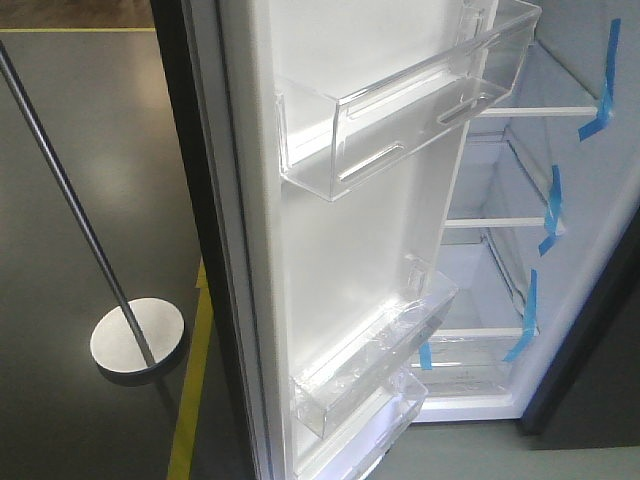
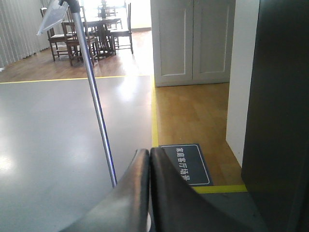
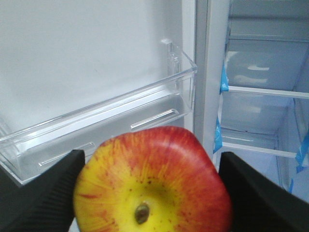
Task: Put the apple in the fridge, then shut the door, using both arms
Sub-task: 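Raise the apple with the right gripper over the upper clear door bin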
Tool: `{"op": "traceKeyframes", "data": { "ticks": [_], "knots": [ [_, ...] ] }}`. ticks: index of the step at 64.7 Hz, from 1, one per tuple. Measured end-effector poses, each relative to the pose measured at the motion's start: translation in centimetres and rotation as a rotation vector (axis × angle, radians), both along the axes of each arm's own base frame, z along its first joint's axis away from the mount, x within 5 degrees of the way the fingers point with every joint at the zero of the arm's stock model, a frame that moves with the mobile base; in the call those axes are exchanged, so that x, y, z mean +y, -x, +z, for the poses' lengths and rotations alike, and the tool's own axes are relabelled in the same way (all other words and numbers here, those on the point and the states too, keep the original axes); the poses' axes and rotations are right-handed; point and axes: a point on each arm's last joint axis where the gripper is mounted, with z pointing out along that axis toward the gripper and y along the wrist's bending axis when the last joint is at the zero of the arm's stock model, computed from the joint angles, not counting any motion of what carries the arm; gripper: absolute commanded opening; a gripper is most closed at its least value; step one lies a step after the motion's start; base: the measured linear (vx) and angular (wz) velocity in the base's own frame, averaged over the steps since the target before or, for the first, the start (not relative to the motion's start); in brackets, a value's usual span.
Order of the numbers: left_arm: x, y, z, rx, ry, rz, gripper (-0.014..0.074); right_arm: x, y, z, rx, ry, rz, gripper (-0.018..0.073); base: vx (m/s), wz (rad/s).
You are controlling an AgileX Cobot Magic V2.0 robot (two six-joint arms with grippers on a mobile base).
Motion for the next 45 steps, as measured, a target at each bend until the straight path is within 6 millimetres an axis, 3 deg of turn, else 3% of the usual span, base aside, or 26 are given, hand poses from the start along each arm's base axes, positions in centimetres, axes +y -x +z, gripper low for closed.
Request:
{"op": "traceKeyframes", "data": {
  "ticks": [14,29,35,45],
  "knots": [
    [0.0,0.0,0.0,0.0,0.0,0.0,-0.0006,0.1,-0.1,0.3,-0.028,-0.021,0.0,0.0185,0.0,0.0],
    [0.0,0.0,0.0,0.0,0.0,0.0,-0.0006,0.9,-1.0,2.1,-0.23,-0.113,0.099,0.0185,0.0,0.0],
    [0.0,0.0,0.0,0.0,0.0,0.0,-0.0006,1.5,-2.3,2.4,-0.288,-0.167,0.21,0.0185,0.0,0.0],
    [0.0,0.0,0.0,0.0,0.0,0.0,-0.0006,1.6,-6.9,1.9,-0.34,-0.227,0.345,0.0185,0.0,0.0]
  ]
}}
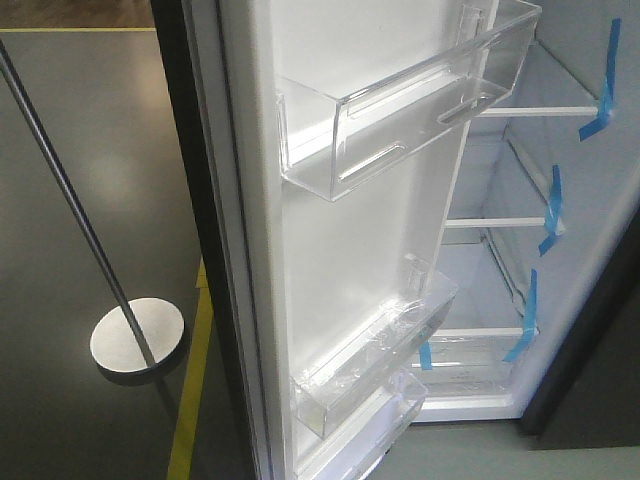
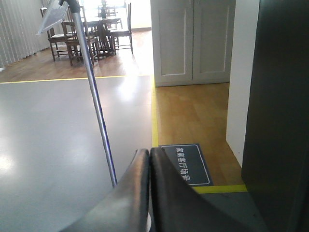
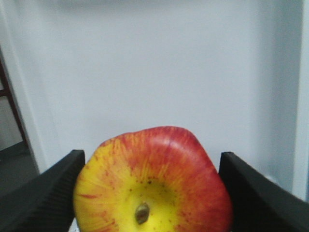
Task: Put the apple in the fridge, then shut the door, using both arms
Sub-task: 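Raise the apple with the right gripper over the upper clear door bin, then lower the apple into the upper door bin and open the right gripper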
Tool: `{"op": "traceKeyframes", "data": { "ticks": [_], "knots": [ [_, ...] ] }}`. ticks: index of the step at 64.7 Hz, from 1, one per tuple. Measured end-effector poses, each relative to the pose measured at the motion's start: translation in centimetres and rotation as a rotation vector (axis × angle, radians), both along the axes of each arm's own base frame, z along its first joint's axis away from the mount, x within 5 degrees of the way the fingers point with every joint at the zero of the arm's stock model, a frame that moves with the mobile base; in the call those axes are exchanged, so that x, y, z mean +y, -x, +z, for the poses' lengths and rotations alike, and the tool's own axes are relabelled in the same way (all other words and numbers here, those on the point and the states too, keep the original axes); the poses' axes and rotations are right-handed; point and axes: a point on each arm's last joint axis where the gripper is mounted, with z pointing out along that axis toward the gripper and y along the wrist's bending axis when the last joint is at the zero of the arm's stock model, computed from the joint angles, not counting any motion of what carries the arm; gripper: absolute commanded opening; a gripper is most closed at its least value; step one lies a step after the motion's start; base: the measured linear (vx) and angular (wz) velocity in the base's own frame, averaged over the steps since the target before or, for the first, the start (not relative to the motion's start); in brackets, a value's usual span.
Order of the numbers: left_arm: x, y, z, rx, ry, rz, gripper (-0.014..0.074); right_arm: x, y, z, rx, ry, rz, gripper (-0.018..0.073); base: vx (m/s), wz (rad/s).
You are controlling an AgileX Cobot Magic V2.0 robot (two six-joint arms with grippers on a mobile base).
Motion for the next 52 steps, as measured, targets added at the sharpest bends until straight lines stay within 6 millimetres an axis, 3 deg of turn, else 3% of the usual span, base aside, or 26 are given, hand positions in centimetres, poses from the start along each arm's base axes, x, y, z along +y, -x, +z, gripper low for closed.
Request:
{"op": "traceKeyframes", "data": {
  "ticks": [10,26,41,52],
  "knots": [
    [0.0,0.0,0.0,0.0,0.0,0.0,-0.0006,0.3,-4.3,-0.6,0.0,0.008,0.089,0.0186,0.0,0.0],
    [0.0,0.0,0.0,0.0,0.0,0.0,-0.0006,3.1,-10.1,-2.8,0.063,0.107,0.189,0.0193,0.0,0.0],
    [0.0,0.0,0.0,0.0,0.0,0.0,-0.0006,3.6,-13.5,-6.7,0.216,0.215,0.16,0.0221,0.0,0.0],
    [0.0,0.0,0.0,0.0,0.0,0.0,-0.0006,3.5,-14.5,-7.8,0.251,0.222,0.154,0.0337,0.0,0.0]
  ]
}}
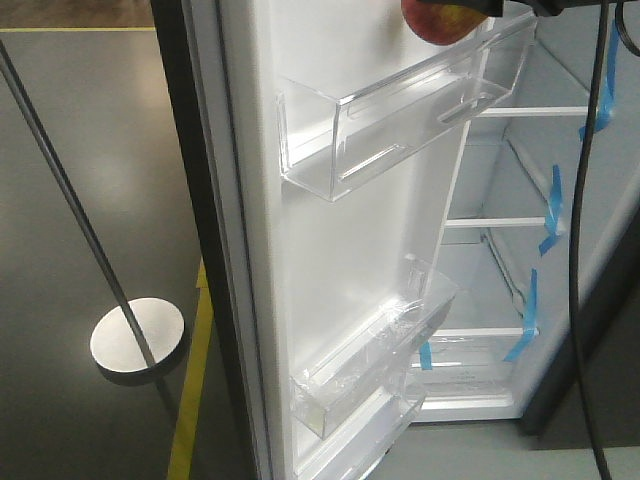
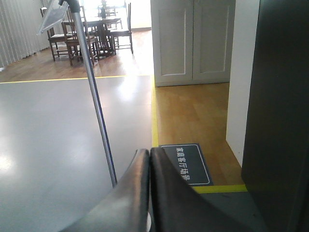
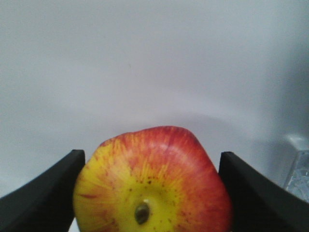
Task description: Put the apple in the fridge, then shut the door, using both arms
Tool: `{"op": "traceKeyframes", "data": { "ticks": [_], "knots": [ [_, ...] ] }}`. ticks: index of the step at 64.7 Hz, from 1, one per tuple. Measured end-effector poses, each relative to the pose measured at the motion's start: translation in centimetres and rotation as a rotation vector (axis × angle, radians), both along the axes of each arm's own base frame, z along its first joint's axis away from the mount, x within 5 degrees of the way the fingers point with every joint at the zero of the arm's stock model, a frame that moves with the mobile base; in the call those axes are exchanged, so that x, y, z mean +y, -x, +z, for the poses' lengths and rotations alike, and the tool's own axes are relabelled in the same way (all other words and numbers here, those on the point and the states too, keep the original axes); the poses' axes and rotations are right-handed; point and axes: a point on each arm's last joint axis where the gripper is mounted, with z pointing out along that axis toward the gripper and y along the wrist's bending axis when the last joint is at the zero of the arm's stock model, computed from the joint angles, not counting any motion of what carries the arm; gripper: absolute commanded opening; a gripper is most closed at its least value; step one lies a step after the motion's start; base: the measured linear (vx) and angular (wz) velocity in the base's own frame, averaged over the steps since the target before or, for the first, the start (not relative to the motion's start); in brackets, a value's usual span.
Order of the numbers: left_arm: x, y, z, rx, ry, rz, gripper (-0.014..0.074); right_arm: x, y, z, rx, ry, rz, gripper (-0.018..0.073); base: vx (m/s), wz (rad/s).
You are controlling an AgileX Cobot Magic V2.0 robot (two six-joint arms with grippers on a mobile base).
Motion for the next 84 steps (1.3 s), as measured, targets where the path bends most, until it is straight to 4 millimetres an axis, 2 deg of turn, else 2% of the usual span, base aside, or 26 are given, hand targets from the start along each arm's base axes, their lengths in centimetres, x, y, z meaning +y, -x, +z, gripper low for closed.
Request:
{"op": "traceKeyframes", "data": {
  "ticks": [15,22,40,47,58,75,84],
  "knots": [
    [0.0,0.0,0.0,0.0,0.0,0.0,-0.0006,-0.1,-0.1,0.1,-0.012,-0.001,-0.014,0.0567,0.0,0.0],
    [0.0,0.0,0.0,0.0,0.0,0.0,-0.0006,-0.1,-0.2,0.1,-0.018,-0.003,-0.024,0.0639,0.0,0.0],
    [0.0,0.0,0.0,0.0,0.0,0.0,-0.0006,-0.2,-0.3,0.3,-0.029,-0.011,-0.038,0.0631,0.0,0.0],
    [0.0,0.0,0.0,0.0,0.0,0.0,-0.0006,-0.1,-0.3,0.4,-0.029,-0.037,-0.033,0.0592,0.0,0.0],
    [0.0,0.0,0.0,0.0,0.0,0.0,-0.0006,0.0,1.3,2.3,-0.074,-0.067,-0.025,0.0449,0.0,0.0],
    [0.0,0.0,0.0,0.0,0.0,0.0,-0.0006,0.1,6.6,6.6,-0.196,-0.071,0.006,-0.0018,0.0,0.0],
    [0.0,0.0,0.0,0.0,0.0,0.0,-0.0006,0.2,9.3,8.3,-0.248,-0.062,0.029,-0.0008,0.0,0.0]
  ]
}}
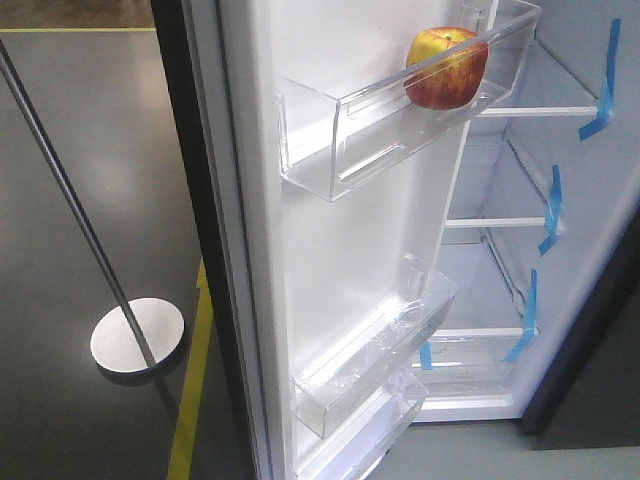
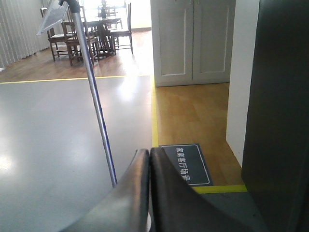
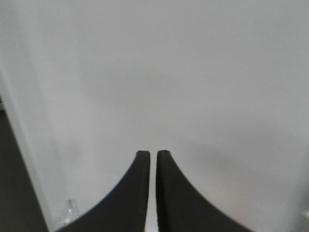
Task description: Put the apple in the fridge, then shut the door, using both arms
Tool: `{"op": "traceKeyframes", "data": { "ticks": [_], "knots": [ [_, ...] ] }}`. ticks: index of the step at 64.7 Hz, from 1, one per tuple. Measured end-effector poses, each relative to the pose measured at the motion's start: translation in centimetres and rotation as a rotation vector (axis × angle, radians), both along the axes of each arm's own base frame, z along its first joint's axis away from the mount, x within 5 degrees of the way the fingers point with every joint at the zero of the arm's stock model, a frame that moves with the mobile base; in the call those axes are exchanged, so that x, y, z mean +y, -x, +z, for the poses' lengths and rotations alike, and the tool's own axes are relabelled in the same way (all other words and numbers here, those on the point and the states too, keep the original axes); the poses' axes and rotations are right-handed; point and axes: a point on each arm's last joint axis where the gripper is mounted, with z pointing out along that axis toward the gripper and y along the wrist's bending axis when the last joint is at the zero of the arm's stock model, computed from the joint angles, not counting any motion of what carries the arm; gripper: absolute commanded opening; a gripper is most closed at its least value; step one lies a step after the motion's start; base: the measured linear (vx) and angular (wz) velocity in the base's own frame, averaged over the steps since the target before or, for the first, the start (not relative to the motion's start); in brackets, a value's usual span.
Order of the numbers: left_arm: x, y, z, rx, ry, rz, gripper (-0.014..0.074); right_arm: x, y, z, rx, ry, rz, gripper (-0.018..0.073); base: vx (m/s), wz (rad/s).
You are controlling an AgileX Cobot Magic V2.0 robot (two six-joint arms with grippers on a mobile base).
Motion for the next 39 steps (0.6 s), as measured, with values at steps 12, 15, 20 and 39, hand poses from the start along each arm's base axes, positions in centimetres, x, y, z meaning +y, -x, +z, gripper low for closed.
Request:
{"op": "traceKeyframes", "data": {
  "ticks": [12,15,20,39],
  "knots": [
    [0.0,0.0,0.0,0.0,0.0,0.0,-0.0006,0.1,3.5,1.7,-0.059,0.025,0.021,-0.0006,0.0,0.0],
    [0.0,0.0,0.0,0.0,0.0,0.0,-0.0006,0.1,4.3,1.9,-0.064,0.043,0.025,-0.0006,0.0,0.0],
    [0.0,0.0,0.0,0.0,0.0,0.0,-0.0006,0.0,5.5,2.2,-0.057,0.075,0.019,-0.0006,0.0,0.0],
    [0.0,0.0,0.1,-0.01,0.017,0.0,-0.0006,-0.5,9.4,1.9,0.025,0.219,-0.006,-0.0006,0.0,0.0]
  ]
}}
